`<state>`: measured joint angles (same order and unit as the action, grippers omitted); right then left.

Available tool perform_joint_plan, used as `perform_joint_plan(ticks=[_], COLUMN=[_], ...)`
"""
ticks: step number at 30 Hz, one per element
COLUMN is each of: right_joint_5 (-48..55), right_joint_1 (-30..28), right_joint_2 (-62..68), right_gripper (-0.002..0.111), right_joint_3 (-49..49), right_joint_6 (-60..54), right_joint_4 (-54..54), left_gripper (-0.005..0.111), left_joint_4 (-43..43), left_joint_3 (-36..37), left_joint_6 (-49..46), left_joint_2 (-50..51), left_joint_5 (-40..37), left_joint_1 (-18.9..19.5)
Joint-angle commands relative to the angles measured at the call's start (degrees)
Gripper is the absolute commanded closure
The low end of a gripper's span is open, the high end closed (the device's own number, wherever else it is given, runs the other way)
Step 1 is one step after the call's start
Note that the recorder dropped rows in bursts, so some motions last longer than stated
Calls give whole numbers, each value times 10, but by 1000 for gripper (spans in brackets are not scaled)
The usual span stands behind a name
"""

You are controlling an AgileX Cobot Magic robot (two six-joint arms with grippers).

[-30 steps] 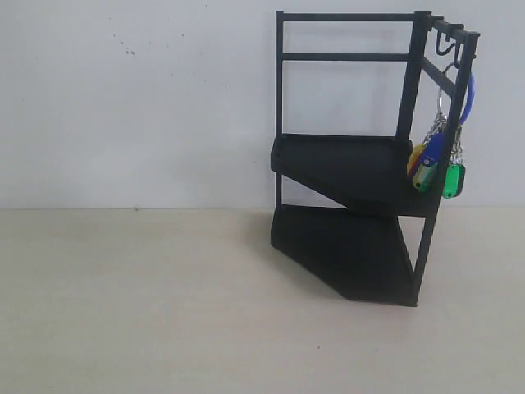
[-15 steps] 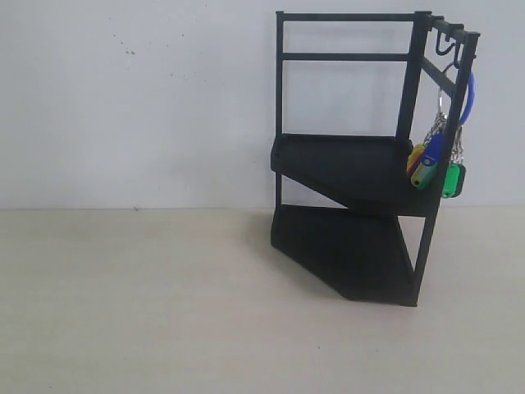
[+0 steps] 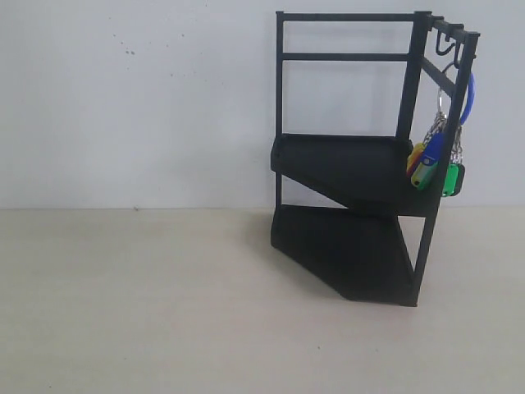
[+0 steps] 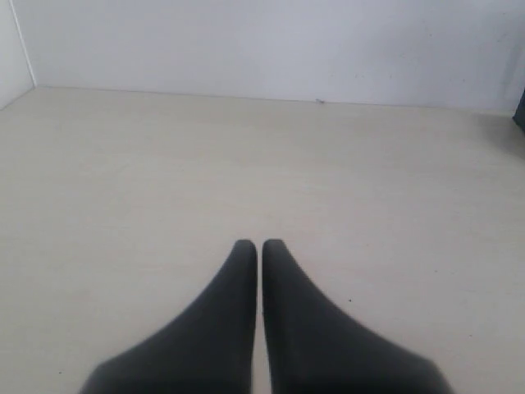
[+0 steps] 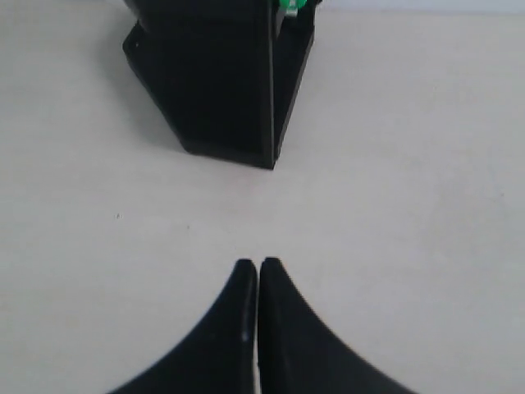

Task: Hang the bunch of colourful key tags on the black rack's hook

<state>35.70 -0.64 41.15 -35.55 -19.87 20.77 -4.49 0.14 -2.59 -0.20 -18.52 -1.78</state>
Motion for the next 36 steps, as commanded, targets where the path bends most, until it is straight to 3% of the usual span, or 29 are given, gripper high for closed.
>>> perform_joint_plan(ticks=[1, 8, 12, 15, 22, 36], right_joint_5=[-86, -280, -300, -316, -318, -188], right_joint_1=[0, 0, 0, 0, 0, 0], right_joint_2=[-73, -267, -406, -411, -384, -411], right_gripper=[108, 108, 108, 108, 108, 108], right_joint_3=[29, 186, 270, 314, 355, 355], right_joint_6=[1, 2, 3, 4, 13, 6], right_joint_4=[-4, -4, -4, 0, 4, -14], left_gripper=[102, 102, 102, 102, 102, 102], left_joint_4=[-4, -4, -4, -4, -4, -4], left_joint_3=[-1, -1, -1, -1, -1, -1], left_joint_6=[0, 0, 0, 0, 0, 0], left_joint_2=[2, 2, 2, 2, 2, 2], left_joint_5=[7, 7, 7, 7, 9, 9], left_joint_1=[2, 2, 2, 2, 2, 2])
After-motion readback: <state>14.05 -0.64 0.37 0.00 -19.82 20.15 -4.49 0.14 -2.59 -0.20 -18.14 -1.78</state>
